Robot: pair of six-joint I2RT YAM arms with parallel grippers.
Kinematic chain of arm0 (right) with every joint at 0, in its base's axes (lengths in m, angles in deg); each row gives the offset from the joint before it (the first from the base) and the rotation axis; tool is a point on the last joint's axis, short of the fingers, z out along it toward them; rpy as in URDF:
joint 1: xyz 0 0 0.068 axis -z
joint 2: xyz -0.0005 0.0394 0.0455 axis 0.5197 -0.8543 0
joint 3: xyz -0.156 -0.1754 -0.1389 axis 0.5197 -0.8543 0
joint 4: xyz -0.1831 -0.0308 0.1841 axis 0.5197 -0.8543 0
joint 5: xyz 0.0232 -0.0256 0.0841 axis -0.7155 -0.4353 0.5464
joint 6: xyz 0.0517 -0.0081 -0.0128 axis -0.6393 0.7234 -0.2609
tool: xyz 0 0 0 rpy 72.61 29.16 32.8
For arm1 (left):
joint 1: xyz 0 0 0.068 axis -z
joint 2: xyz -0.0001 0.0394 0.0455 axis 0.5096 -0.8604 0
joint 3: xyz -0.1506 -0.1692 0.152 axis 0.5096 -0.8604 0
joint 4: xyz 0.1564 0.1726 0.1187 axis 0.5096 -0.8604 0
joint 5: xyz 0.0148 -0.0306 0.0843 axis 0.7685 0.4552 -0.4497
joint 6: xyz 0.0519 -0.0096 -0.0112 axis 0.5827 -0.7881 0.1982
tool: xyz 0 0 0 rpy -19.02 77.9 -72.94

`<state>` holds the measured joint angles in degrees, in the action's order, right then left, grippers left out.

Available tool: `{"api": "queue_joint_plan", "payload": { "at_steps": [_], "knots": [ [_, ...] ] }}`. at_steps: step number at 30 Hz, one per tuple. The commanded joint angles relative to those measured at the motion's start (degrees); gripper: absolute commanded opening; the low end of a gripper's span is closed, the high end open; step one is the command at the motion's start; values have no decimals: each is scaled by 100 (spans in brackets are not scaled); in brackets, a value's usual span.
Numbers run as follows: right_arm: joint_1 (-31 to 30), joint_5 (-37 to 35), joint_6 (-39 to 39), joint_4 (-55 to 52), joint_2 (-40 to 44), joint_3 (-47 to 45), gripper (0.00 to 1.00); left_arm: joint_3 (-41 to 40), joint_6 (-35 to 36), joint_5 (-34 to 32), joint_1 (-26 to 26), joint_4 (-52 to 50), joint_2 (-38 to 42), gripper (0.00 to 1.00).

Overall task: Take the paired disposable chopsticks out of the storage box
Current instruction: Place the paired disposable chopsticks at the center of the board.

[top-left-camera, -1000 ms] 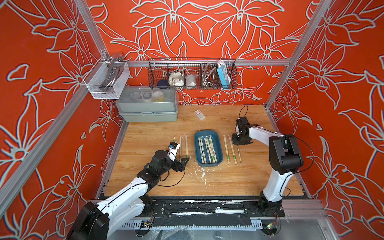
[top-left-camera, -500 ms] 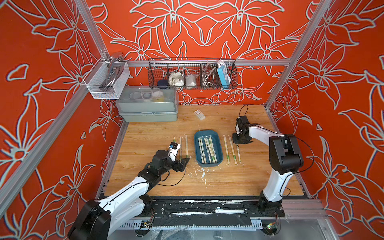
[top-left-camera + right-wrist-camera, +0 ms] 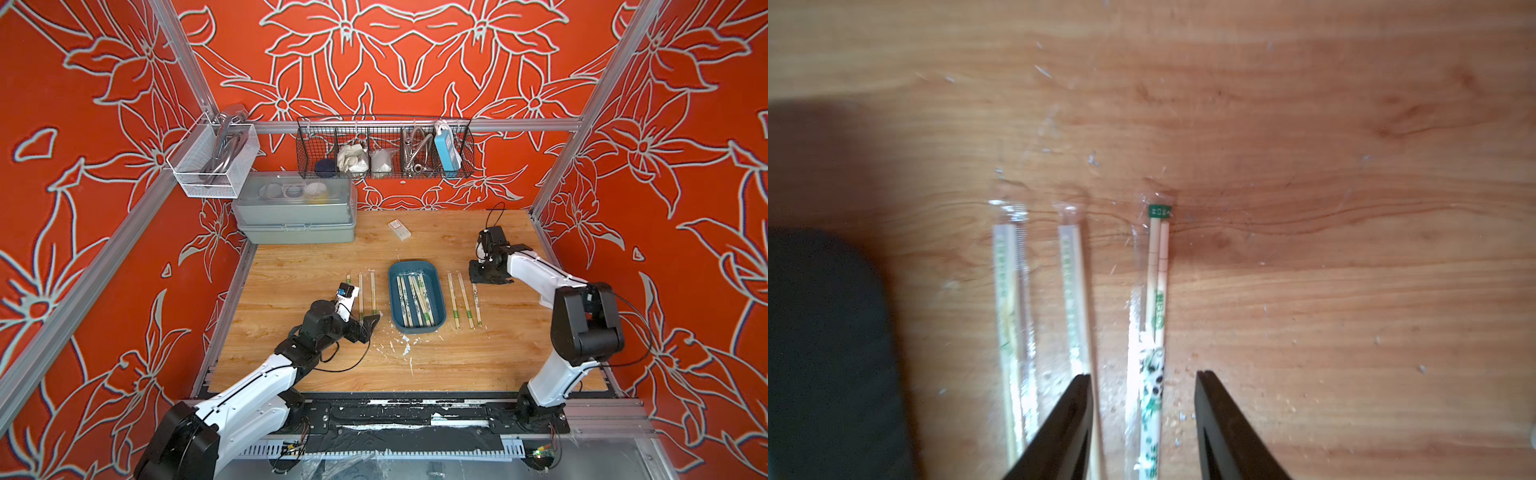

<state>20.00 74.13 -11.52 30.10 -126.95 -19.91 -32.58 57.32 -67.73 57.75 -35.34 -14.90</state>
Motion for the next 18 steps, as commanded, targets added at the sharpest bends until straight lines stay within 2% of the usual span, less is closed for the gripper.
{"api": "queue_joint_plan", "payload": {
  "at_steps": [1, 4, 5, 8, 10, 15, 18],
  "knots": [
    [-116, 118, -31, -89, 680, -366, 48, 258, -655, -343, 31, -186, 339, 99],
    [-363, 75, -97, 245, 1395, -859, 50, 937, -1104, -480, 80, -1014, 240, 80],
    [-447, 136, -103, 435, 1631, -1051, 51, 1252, -1121, -609, 166, -1380, 109, 77],
    [-810, 292, -154, 1313, 2400, -1838, 52, 2402, -1079, -1374, 682, -2589, -542, 75],
    [-1080, 311, -131, 1904, 2827, -2351, 52, 2998, -1265, -1596, 917, -3007, -1084, 74],
    [-1558, -87, 62, 2995, 3802, -3477, 54, 4398, -1662, -1472, 1379, -3673, -2519, 65],
    [-1576, -413, 130, 3474, 4408, -4110, 54, 5164, -1753, -1230, 1529, -4020, -3391, 51]
  ]
}}
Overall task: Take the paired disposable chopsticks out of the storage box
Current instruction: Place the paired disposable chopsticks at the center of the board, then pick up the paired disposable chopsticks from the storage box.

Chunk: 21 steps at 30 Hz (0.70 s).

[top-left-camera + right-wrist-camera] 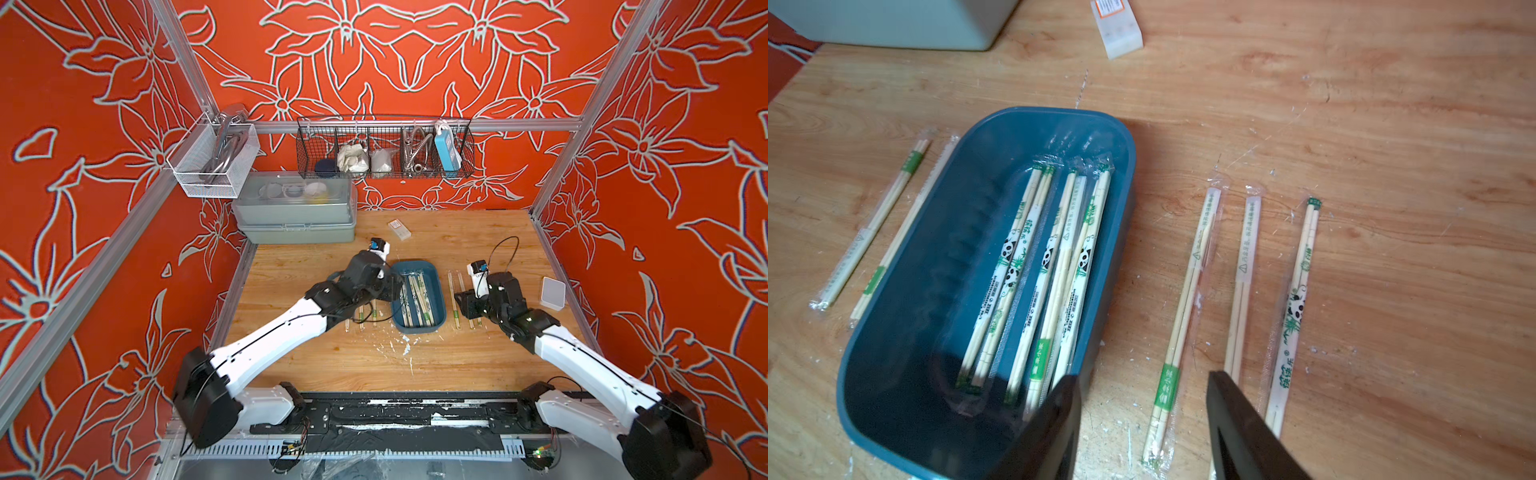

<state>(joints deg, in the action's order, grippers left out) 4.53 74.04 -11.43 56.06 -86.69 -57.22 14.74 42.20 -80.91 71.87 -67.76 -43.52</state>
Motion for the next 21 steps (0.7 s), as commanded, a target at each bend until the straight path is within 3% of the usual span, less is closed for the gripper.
{"api": "queue_joint_plan", "payload": {
  "at_steps": [1, 6, 11, 21],
  "knots": [
    [-28, -544, 135, 1123, 562, -628, 56, 623, -262, 160, 151, -816, -781, 47],
    [-20, -849, 162, 1221, 1169, -937, 58, 1359, -385, 266, 201, -996, -1778, 36],
    [-34, -932, 101, 1188, 1155, -942, 58, 2286, -390, 197, 227, -1603, -2851, 30],
    [-37, -923, 21, 1089, 873, -774, 59, 3078, -430, -38, 236, -2077, -3918, 28]
  ]
}}
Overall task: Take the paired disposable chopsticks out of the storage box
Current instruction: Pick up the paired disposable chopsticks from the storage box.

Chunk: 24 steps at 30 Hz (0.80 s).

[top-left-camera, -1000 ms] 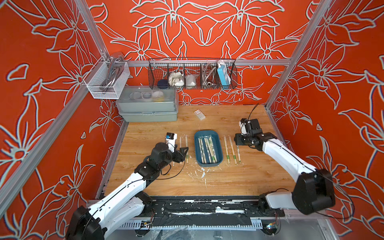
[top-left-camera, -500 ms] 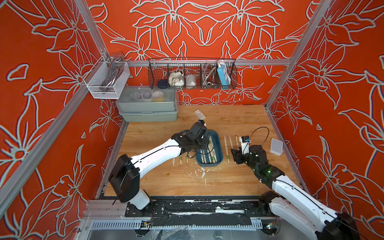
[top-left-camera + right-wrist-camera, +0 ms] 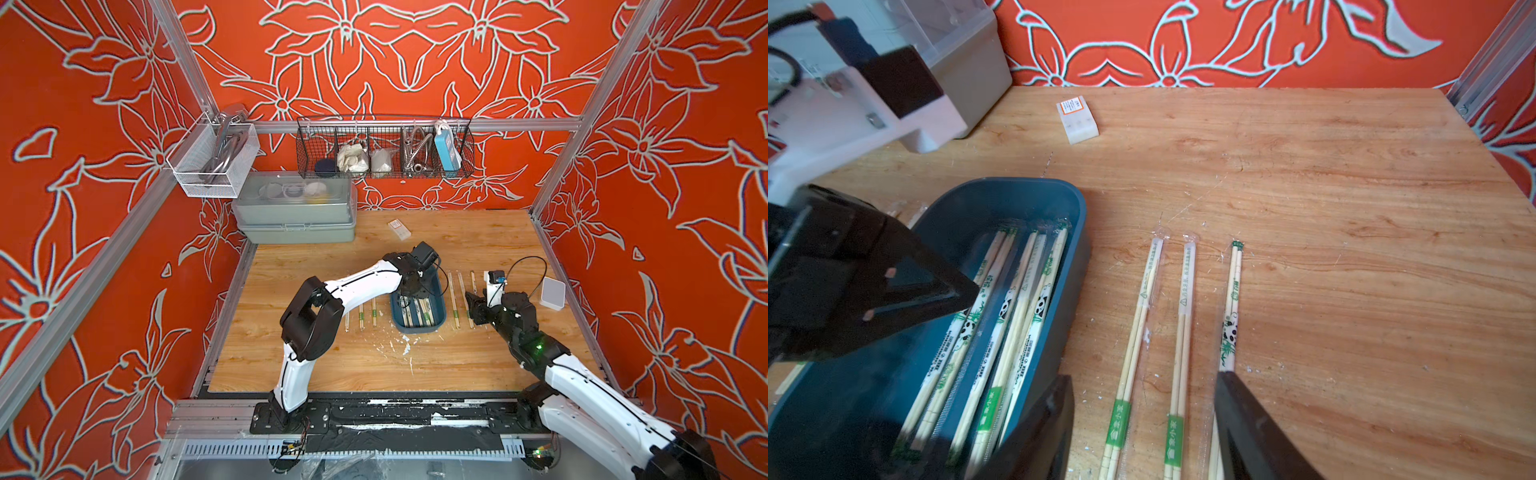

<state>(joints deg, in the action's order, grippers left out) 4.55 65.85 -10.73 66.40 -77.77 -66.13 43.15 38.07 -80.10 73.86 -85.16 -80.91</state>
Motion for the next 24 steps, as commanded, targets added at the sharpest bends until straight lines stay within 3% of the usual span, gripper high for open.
{"api": "queue_joint_plan", "payload": {
  "at_steps": [1, 24],
  "knots": [
    [-32, -108, -57, 49, -29, 119, 59, 305, -7, -153, 37, -377, -277, 28],
    [-38, -209, -75, -76, -154, 217, 60, 924, -30, -458, -44, -776, -1232, 30]
  ]
}}
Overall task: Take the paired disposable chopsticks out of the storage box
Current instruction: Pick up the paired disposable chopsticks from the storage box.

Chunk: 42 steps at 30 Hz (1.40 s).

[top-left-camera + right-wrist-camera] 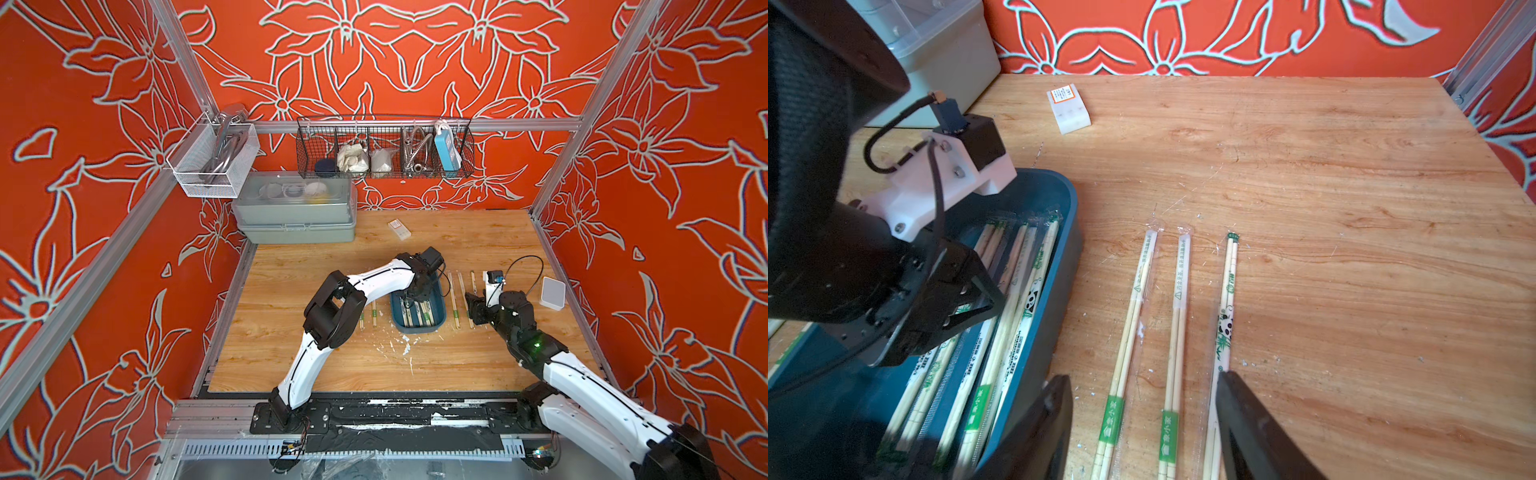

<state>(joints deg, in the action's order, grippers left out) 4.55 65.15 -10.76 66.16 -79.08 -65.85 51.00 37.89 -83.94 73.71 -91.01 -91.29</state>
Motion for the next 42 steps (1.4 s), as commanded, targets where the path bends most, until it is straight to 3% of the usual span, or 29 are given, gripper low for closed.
{"api": "queue_joint_plan", "payload": {
  "at_steps": [1, 10, 16, 29, 42],
  "knots": [
    [-35, -139, -78, -51, -28, 188, 60, 134, -5, -62, -27, -176, -219, 30],
    [-39, -183, -82, -78, -57, 206, 60, 179, 34, -93, -44, -221, -398, 30],
    [-37, -200, -90, -83, -37, 197, 60, 102, -4, -169, -77, -287, -485, 22],
    [-29, -209, -84, -61, -25, 180, 61, -35, -52, -45, -216, -287, -584, 16],
    [-31, -209, -82, -51, -141, 206, 61, -176, 0, -53, -229, -208, -129, 5]
  ]
}}
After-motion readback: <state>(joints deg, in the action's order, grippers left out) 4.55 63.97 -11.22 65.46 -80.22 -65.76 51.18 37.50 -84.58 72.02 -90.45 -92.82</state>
